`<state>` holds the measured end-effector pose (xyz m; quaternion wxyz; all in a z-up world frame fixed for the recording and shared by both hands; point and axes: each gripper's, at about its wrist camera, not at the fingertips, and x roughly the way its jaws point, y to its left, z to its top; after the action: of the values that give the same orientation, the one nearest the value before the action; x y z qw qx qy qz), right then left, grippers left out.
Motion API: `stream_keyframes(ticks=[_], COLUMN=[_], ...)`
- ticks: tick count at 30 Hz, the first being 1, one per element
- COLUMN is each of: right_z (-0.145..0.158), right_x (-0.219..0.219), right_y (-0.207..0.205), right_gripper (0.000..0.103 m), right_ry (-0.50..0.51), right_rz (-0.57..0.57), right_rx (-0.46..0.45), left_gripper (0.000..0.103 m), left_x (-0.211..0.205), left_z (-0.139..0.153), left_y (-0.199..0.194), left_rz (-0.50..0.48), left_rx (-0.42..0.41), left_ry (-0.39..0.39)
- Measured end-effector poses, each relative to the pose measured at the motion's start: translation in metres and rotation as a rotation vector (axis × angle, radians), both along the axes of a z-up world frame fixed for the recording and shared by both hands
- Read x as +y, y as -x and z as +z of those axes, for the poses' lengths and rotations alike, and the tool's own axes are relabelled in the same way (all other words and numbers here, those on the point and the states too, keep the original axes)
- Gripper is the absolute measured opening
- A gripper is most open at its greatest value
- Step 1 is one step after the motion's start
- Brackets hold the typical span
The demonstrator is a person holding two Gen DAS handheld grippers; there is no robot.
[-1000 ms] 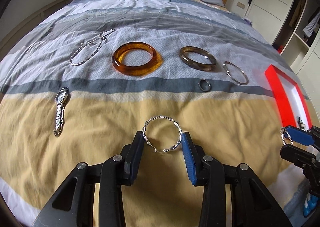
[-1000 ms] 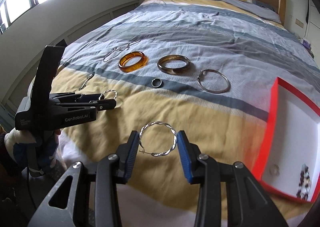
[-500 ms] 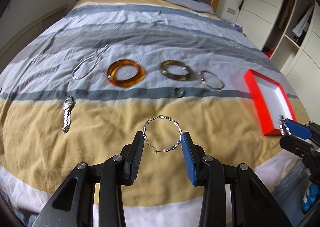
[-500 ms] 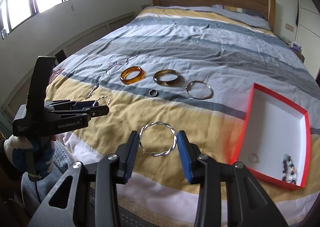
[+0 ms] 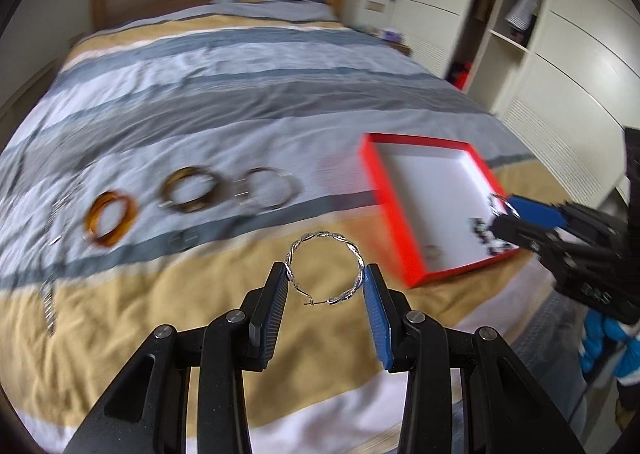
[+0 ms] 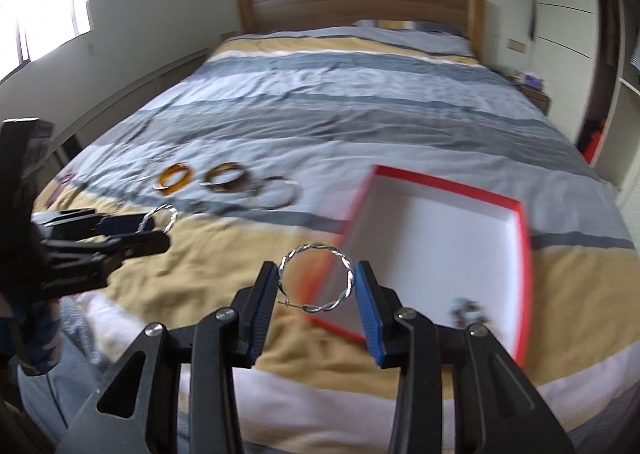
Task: Organize jewelry
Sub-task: 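Carry both silver hoops to the red box and release them inside, then withdraw both tools from the box back toward the bed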
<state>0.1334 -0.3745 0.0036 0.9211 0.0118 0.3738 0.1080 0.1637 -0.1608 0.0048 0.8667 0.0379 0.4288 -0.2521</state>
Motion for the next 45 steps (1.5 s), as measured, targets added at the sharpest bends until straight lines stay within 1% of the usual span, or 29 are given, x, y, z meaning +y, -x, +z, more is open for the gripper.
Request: stream_keyframes(ticks=[5,10,13,17,23,28,31,33,39,43,45], right_z=[-0.017,-0.04,-0.056,-0.074,-0.09,-0.094,-0.093,-0.092,-0.082,-0.065,-0.053], right_x=[-0.05,-0.079,-0.088,-0.092,-0.094,-0.092,-0.091,-0.094,-0.102,-0.102,-0.099], right_y=[-0.02,-0.039,-0.052,-0.067,-0.077,-0.078,-0.077,-0.075,-0.064,-0.05,-0.039], right_gripper=[0.037,0.037,0.037,0.037,0.038,0.038,0.038,0.038,0.039,0.039,0.039], right_ry=[0.026,0.049,0.056,0.061,0.062,0.09,0.104,0.097,0.079,0.066,0.052], right_rz=[-0.065,-0.067,-0.057,-0.035,-0.029,-0.027,-0.029,-0.038,-0.076,-0.095,-0.101], right_rx=[0.033,0.075,0.101,0.131,0.161,0.168,0.175,0.182,0.189,0.168,0.151], left_gripper=[0.038,0.038,0.038,0.038,0.038,0.04,0.04,0.04,0.043,0.045,0.049], left_x=[-0.068,-0.124,-0.146,-0.166,-0.17,-0.174,-0.174,-0.173,-0.163,-0.152,-0.144], left_z=[-0.007,-0.029,-0.044,-0.064,-0.085,-0.089,-0.088,-0.087,-0.074,-0.053,-0.037], left_y=[-0.013,-0.024,-0.03,-0.042,-0.052,-0.049,-0.048,-0.046,-0.037,-0.024,-0.012], left_rz=[-0.117,-0.205,-0.231,-0.24,-0.23,-0.243,-0.25,-0.254,-0.233,-0.218,-0.198], left_rx=[0.017,0.049,0.07,0.099,0.118,0.09,0.094,0.095,0.086,0.063,0.034], left_ry=[-0.002,-0.033,-0.059,-0.088,-0.12,-0.149,-0.147,-0.15,-0.139,-0.118,-0.113])
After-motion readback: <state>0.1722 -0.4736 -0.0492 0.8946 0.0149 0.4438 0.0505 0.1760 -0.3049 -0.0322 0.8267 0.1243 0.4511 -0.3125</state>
